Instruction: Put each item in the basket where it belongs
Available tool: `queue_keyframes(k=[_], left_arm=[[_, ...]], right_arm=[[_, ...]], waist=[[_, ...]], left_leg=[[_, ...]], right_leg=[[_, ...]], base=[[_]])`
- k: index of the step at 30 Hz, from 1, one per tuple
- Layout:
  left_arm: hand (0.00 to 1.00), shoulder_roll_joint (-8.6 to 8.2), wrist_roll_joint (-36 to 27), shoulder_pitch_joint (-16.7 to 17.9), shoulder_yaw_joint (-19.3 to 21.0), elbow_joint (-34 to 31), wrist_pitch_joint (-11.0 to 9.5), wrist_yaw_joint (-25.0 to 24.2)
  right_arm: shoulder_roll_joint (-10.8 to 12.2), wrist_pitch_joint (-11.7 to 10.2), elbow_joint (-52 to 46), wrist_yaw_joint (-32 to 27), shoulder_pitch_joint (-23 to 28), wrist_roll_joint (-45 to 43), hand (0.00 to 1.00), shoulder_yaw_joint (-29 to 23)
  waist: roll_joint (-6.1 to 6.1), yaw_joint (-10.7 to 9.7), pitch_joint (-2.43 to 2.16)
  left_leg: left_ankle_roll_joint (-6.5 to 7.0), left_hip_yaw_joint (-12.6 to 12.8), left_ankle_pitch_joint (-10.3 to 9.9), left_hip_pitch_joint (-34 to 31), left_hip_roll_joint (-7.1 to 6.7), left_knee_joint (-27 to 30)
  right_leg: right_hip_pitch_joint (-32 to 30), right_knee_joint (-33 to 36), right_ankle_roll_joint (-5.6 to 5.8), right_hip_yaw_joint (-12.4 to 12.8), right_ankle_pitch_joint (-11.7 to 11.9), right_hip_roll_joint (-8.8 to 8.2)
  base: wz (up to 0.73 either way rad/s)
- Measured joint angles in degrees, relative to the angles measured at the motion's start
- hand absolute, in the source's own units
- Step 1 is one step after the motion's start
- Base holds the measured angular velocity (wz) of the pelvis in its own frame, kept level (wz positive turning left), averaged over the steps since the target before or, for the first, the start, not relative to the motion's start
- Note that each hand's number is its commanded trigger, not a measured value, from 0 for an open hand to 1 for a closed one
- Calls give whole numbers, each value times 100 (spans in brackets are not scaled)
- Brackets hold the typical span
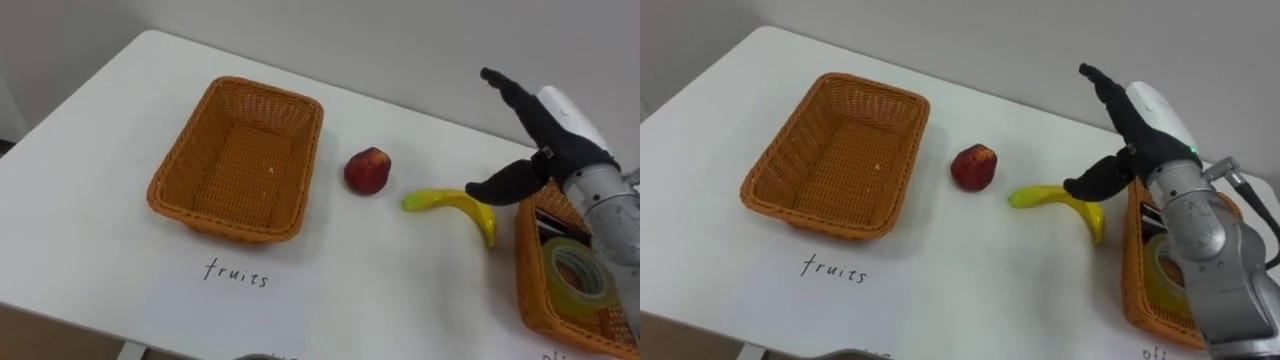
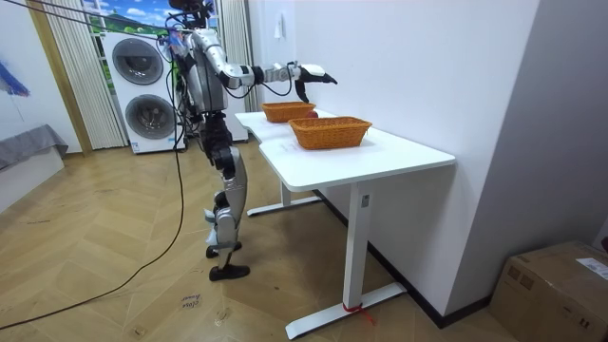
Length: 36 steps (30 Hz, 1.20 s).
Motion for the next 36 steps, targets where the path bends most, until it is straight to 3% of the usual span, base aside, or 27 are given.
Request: queue_keyframes(k=[3, 5, 8, 18, 36], left_arm=[[0, 12, 9, -20, -53, 17, 21, -75], [0, 12, 10, -20, -117, 17, 27, -138], [0, 15, 61, -32, -156, 15, 46, -269], [0, 35, 108, -112, -150, -3, 119, -390], [0, 194, 105, -129, -322, -50, 113, -292]], right_arm=[[0, 1, 161, 2, -15, -222, 0, 1], [1, 3, 330, 3, -78, -407, 0, 6], [1, 4, 383, 3, -86, -635, 0, 6], [0, 6, 761, 66, -192, -888, 0, 275], [1, 49, 1217, 127, -280, -893, 0, 471]], waist=[[13, 64, 13], [11, 87, 59], [-4, 114, 77], [-61, 237, 69], [-56, 396, 70]], left_leg=[[0, -5, -1, 25, 0, -36], [0, -13, 0, 19, -1, -31], [0, -30, 0, -30, -7, -21], [1, -95, 2, 27, -6, -30], [2, -108, 3, 30, -14, -60]], right_leg=[[27, 1, 0, -17, 0, -2], [29, 2, 0, -34, 0, -6], [-8, 2, 0, -63, 0, -9], [53, -3, 1, -142, -1, -14], [68, -5, 2, -149, 0, -14]], base=[[0], [0], [1], [4], [0]])
